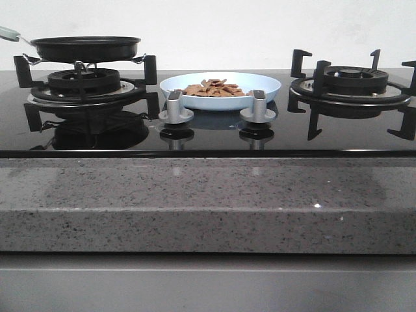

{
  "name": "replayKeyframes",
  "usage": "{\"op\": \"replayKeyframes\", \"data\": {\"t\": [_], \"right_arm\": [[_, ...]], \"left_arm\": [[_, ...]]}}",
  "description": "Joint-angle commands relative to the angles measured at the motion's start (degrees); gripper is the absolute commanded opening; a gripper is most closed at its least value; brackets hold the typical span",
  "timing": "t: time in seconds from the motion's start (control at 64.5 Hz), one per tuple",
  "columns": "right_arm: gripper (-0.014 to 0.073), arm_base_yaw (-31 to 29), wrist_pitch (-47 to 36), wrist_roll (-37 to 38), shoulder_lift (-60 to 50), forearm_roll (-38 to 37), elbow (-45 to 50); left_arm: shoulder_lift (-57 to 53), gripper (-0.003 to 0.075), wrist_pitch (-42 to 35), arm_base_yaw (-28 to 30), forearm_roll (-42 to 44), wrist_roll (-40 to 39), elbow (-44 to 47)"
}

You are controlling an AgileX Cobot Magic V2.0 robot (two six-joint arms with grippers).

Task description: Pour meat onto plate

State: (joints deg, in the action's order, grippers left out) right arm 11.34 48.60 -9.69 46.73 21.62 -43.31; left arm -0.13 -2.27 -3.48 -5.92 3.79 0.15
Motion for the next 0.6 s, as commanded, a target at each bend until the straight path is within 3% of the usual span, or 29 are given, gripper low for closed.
{"op": "replayKeyframes", "data": {"t": [0.0, 0.077, 0.217, 0.434, 0.589], "right_arm": [[-0.0115, -0.10, -2.53, -0.81, -0.42, 0.91, -1.70], [-0.0115, -0.10, -2.74, -0.90, -0.42, 0.73, -1.70], [-0.0115, 0.43, -14.06, -1.85, -6.62, -9.50, 1.34], [-0.0115, -3.65, -37.07, -1.85, -23.75, -12.39, 18.06], [-0.0115, -8.29, -41.55, -1.85, -35.52, -12.26, 29.95]], "left_arm": [[-1.00, -0.0020, -4.94, -0.24, -0.48, 0.00, 0.40], [-1.00, -0.0020, -4.94, -0.24, -0.48, 0.00, 0.40], [-1.00, -0.0020, -4.94, -0.24, -0.48, 0.00, 0.40], [-1.00, -0.0020, -4.94, -0.24, -0.48, 0.00, 0.40], [-1.00, -0.0020, -4.94, -0.24, -0.48, 0.00, 0.40]]}}
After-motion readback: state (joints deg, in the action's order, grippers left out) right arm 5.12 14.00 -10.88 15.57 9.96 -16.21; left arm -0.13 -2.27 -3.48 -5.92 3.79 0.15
